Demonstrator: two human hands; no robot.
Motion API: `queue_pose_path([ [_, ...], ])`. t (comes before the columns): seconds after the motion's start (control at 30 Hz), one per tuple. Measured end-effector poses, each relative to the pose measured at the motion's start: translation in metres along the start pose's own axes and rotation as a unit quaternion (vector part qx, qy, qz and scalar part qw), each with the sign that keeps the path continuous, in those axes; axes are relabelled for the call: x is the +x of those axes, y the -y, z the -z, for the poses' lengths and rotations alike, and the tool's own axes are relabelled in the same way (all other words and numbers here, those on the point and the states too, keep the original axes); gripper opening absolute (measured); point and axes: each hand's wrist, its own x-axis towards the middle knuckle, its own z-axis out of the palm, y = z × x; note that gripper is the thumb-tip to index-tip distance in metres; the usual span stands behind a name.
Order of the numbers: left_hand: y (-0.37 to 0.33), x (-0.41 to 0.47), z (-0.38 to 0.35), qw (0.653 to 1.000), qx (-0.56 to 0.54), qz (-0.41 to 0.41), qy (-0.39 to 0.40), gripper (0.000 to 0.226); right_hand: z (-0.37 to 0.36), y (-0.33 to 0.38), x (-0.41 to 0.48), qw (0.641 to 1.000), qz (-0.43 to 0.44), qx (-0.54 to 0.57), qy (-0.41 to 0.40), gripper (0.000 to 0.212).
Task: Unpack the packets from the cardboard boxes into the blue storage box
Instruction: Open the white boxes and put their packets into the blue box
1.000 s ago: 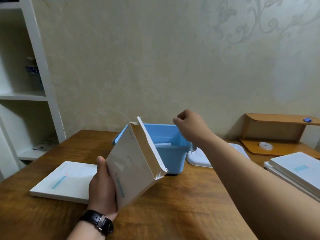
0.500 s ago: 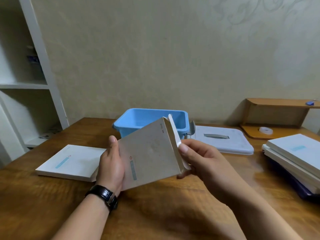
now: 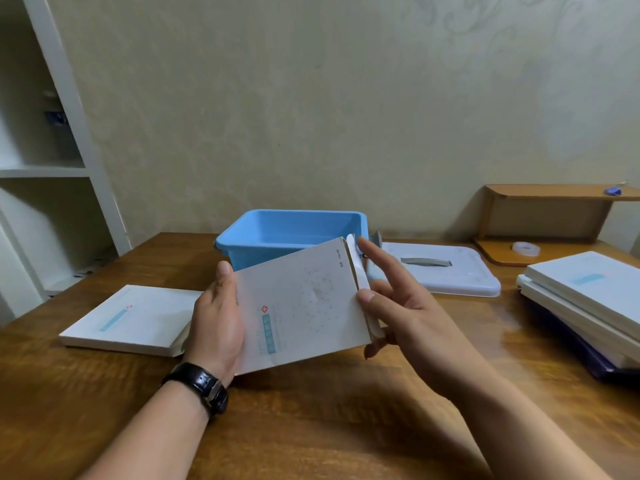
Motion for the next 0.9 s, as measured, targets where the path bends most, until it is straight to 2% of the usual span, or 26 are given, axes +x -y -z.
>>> queue_pose_path([
  [0.2, -0.001, -0.004, -0.003, 1.000, -0.006, -0.025, 0.002, 0.055, -0.012, -0.008, 0.000, 0.996, 0.054, -0.026, -0.064, 0.041],
  [0.37, -0.001, -0.004, -0.006, 1.000, -0.024, -0.019, 0.010, 0.053, -0.010, -0.009, 0.004, 0.998, 0.018, 0.032, -0.059, 0.047],
  [0.57, 0.002, -0.004, -0.007, 0.999, -0.032, -0.012, 0.015, 0.056, -0.008, -0.006, 0.004, 0.996, -0.006, 0.047, -0.072, 0.053],
  [0.9, 0.005, -0.007, -0.016, 0.999, -0.036, -0.012, -0.012, 0.054, -0.026, -0.014, -0.003, 0.993, 0.039, -0.031, -0.105, 0.050],
])
